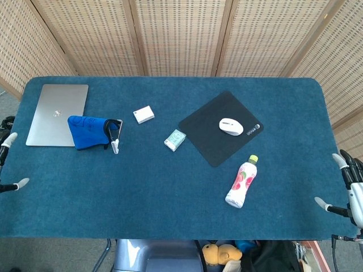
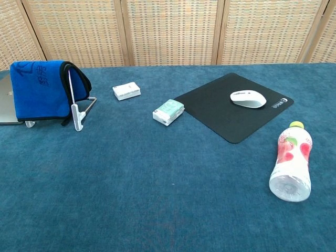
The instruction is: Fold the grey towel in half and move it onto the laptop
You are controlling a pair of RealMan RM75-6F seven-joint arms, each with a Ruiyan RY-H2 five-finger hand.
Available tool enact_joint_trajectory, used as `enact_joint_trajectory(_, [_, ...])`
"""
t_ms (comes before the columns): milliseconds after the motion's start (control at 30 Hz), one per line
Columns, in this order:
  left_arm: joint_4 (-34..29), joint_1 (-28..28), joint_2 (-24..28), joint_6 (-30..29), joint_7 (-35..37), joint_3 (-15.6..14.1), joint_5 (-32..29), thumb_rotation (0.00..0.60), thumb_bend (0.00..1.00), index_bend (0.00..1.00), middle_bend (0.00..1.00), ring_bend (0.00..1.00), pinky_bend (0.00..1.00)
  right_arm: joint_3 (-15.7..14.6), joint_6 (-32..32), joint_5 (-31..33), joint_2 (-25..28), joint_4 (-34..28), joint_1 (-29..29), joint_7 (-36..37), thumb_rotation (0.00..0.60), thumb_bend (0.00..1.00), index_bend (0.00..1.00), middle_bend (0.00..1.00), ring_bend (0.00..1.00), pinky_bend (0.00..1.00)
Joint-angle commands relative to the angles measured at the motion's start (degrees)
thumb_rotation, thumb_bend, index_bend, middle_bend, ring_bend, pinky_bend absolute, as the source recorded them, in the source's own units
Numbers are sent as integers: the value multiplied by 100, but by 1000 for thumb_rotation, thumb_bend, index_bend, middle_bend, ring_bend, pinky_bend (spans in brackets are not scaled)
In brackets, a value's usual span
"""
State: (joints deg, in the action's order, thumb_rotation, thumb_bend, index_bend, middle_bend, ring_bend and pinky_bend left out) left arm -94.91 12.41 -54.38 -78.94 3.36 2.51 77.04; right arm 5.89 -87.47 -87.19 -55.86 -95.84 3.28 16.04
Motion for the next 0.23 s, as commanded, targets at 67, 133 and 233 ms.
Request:
enact_joint_trajectory(67, [-722,-770,-240,-1237,-1114,-274,335,600,130,0,0,0,0,-8,-66,-26,-29,30,-22,-80,600,0,0,0,0,0])
enact_joint_trajectory(133, [-795,-872,-334,-1402,-1161,-326,533,600,128,0,0,0,0,-6,-110,-25,-44,38,-40,-126,600,0,0,0,0,0])
enact_joint_trajectory(233, [-805,-944,-408,-1535,-1185,-389,855,600,132,0,0,0,0,-9,-178,-37,-58,26,-71,-181,600,0,0,0,0,0])
